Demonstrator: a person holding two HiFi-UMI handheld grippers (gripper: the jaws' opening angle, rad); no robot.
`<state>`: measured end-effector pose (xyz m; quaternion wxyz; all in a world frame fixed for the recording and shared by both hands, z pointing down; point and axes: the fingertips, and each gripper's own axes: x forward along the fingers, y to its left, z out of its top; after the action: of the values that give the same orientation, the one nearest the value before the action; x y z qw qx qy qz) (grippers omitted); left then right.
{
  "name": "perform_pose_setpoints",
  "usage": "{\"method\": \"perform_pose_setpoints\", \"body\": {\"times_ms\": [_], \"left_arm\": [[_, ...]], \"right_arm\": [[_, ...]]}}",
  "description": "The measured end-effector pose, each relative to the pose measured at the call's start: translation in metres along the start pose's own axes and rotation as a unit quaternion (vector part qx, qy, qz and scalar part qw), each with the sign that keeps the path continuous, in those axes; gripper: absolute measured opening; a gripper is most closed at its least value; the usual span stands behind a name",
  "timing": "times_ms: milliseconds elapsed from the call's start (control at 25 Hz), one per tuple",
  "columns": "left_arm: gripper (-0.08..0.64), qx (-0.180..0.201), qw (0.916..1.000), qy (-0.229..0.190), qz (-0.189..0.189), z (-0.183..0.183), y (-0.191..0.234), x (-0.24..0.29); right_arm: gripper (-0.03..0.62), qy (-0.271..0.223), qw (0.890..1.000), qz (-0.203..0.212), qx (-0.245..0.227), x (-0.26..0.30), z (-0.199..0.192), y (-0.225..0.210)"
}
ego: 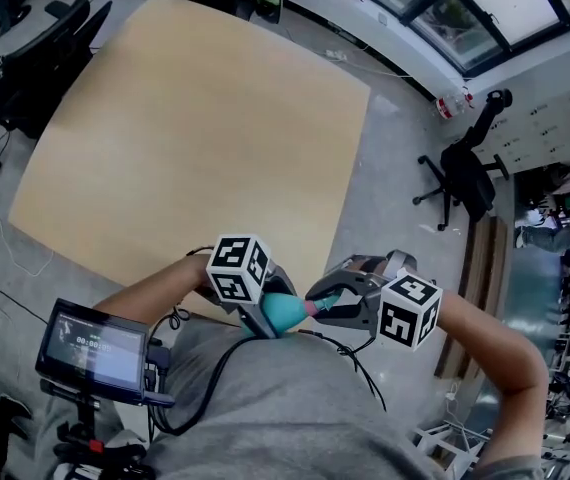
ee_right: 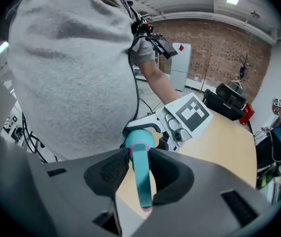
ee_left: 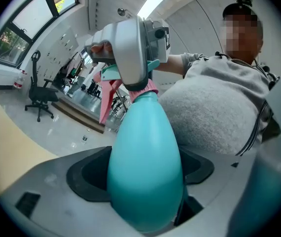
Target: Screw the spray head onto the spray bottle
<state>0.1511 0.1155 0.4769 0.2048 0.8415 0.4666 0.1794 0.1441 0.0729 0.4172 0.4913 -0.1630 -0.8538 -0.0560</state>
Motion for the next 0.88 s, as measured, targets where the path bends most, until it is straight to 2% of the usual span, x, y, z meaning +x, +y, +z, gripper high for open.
{"method": "perform_pose_setpoints", "body": {"times_ms": [160, 280, 440, 680, 880], "left_arm": [[0.393, 0.0, 1.0, 0.009, -0.002, 0.002, -0.001, 0.001], [0.393, -0.004, 0.9999, 0.009, -0.003, 0.003, 0.0, 0.001], [0.393, 0.0, 1.0, 0.004, -0.003, 0.007, 0.0, 0.0], [0.391, 0.011, 0.9999, -0.006, -0.004, 0.01, -0.001, 0.001], [0.391, 0.018, 0.9998, -0.006, -0.002, 0.011, -0.001, 0.001]], "right_arm": [[0.133, 0.016, 1.0, 0.009, 0.019, 0.0, 0.0, 0.001], [0.133, 0.04, 0.999, -0.001, 0.036, -0.001, 0.001, 0.0], [0.135, 0.07, 0.997, -0.02, 0.022, -0.003, 0.002, 0.001], [0.135, 0.001, 0.999, -0.015, 0.048, -0.006, 0.006, 0.005], [0.14, -0.021, 0.999, -0.026, 0.04, -0.013, -0.001, 0.006]]}}
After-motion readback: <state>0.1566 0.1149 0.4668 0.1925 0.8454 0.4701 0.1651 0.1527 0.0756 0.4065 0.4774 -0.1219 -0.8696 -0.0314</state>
